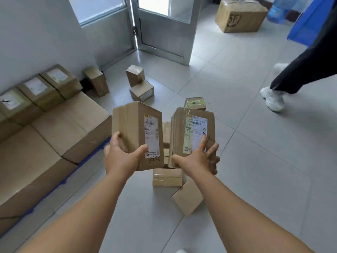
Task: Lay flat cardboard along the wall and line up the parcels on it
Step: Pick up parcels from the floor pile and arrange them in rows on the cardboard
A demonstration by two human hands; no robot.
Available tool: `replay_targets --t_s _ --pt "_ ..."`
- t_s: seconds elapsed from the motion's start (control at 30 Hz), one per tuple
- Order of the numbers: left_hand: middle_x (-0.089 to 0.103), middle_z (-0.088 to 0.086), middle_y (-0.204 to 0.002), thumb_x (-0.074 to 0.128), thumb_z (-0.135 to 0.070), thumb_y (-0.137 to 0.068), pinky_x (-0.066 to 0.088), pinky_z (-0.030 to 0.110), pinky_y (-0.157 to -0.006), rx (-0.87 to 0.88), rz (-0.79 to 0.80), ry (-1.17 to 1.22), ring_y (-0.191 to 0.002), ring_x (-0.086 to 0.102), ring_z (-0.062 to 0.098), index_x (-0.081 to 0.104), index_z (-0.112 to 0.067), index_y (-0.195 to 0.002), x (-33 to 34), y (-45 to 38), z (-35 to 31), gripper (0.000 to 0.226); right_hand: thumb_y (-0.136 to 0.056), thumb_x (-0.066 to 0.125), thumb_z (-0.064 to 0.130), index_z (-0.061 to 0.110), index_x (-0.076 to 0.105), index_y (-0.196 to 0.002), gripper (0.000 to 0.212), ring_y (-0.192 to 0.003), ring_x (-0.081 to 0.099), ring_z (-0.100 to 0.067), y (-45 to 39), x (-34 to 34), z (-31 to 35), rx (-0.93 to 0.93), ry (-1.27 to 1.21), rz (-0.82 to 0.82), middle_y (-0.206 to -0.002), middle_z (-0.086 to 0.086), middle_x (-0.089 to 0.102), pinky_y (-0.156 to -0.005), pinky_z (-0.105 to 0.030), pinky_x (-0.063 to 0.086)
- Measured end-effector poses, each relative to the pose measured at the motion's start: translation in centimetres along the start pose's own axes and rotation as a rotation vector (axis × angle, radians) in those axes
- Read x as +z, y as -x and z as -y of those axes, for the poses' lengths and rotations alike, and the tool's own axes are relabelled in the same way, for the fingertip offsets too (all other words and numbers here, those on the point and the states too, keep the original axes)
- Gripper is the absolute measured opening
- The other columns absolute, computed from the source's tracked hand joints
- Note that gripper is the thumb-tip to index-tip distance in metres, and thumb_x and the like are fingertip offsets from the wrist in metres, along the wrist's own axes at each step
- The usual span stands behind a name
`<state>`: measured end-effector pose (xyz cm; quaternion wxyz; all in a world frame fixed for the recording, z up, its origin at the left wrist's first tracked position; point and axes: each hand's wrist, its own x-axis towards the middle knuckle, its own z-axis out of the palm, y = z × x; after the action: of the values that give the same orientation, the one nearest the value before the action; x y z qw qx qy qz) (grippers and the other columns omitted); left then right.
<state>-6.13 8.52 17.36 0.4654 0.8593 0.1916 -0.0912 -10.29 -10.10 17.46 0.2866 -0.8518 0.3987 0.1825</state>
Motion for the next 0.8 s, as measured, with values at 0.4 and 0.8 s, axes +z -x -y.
replay_targets --t_s 0.4,0.8 --pt "0.034 0.006 -0.141 0.079 -0.05 -0.067 0.039 0.046 -0.103 -0.138 -0.231 0.141 -0.128 0.04 0.03 0.024 -0.034 -0.146 -23.4 -0.1 5.4 0.097 -0.066 0.068 0.053 0.033 -0.017 -0.148 0.12 -0.141 -0.001 -0.046 15.3 6.2 17.9 -0.321 0.167 0.113 -0.155 -0.01 -0.027 -0.105 -0.062 0.024" --pt "0.032 0.005 -0.141 0.078 -0.057 -0.064 0.044 0.055 -0.098 -0.371 -0.472 0.357 -0.126 0.039 0.032 0.02 -0.041 -0.144 -39.8 -0.5 13.4 0.1 -0.064 0.067 0.053 0.031 -0.014 -0.149 0.119 -0.14 0.002 -0.046 27.3 14.2 30.8 -0.595 0.344 0.196 -0.156 -0.011 -0.019 -0.105 -0.061 0.026"
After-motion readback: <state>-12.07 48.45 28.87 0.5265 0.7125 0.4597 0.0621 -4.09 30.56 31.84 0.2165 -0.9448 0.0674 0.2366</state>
